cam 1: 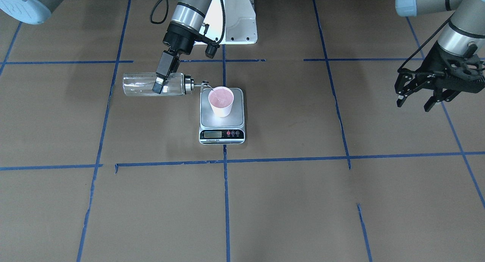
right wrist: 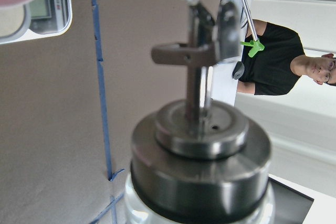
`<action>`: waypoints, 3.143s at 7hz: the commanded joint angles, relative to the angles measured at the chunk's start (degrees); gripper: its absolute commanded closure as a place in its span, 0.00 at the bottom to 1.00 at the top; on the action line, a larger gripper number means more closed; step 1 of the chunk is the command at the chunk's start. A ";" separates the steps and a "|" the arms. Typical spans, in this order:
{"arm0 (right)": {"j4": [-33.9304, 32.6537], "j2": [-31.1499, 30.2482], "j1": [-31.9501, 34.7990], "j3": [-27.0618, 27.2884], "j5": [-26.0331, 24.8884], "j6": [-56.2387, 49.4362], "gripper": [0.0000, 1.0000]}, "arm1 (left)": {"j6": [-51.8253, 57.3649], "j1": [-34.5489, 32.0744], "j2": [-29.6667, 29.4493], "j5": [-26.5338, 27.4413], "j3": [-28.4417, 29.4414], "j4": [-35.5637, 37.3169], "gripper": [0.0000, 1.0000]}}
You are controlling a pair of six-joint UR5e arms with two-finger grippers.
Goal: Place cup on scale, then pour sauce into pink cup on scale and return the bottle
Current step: 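Tilt the bottle spout over the pink cup with the right gripper, then turn the bottle upright and move it back away from the scale, then lower the bottle with the right gripper onto its original spot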
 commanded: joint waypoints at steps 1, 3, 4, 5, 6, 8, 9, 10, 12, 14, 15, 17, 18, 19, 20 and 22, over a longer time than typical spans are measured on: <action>5.53 -0.72 0.19 0.21 0.97 18.94 1.00 | 0.00 0.00 0.00 0.02 0.01 0.00 0.27; 16.69 -4.93 0.37 1.97 5.63 35.59 1.00 | 0.00 0.00 0.00 0.02 -0.08 0.00 0.27; 17.87 -6.42 0.46 2.23 5.64 43.92 1.00 | 0.00 0.00 0.00 0.02 -0.08 0.00 0.27; 17.97 -7.31 0.46 3.80 5.73 49.49 1.00 | 0.00 0.00 0.00 0.02 -0.08 0.00 0.27; 18.06 -9.75 0.55 6.34 5.55 59.63 1.00 | 0.00 0.00 0.00 0.02 -0.08 0.00 0.27; 29.00 -15.99 0.81 7.33 2.85 72.83 1.00 | 0.00 0.00 0.09 0.02 0.45 0.00 0.27; 30.78 -19.85 0.72 7.07 -0.04 73.53 1.00 | 0.00 0.00 0.09 -0.15 0.36 0.17 0.27; 34.98 -24.32 0.72 7.24 -2.16 73.97 1.00 | 0.00 0.09 0.00 -0.15 0.88 0.18 0.27; 46.82 -31.37 0.72 4.19 -4.82 76.78 1.00 | 0.09 0.09 0.09 -0.24 2.03 0.26 0.27; 51.62 -31.84 0.72 0.04 -5.00 77.14 1.00 | 0.09 0.26 -0.26 -0.24 1.51 2.88 0.28; 52.07 -32.62 0.72 -1.70 -5.08 79.23 1.00 | 0.17 0.18 -0.35 -0.24 1.16 3.34 0.28; 52.16 -34.28 0.72 -2.85 -7.87 81.08 1.00 | 0.18 0.35 -0.88 -0.24 1.33 3.77 0.28; 52.16 -34.82 0.55 -2.69 -8.07 82.49 1.00 | 0.26 0.44 -1.14 -0.24 1.50 4.04 0.28; 52.16 -35.00 0.55 -2.77 -8.94 82.94 1.00 | 0.26 0.44 -1.14 -0.24 1.42 4.04 0.28; 52.16 -34.83 0.37 -3.12 -9.04 85.03 1.00 | 0.26 0.44 -1.23 -0.24 1.59 4.04 0.28; 52.16 -34.91 0.11 -3.30 -9.13 85.49 1.00 | 0.35 0.53 -1.23 -0.24 2.38 4.04 0.15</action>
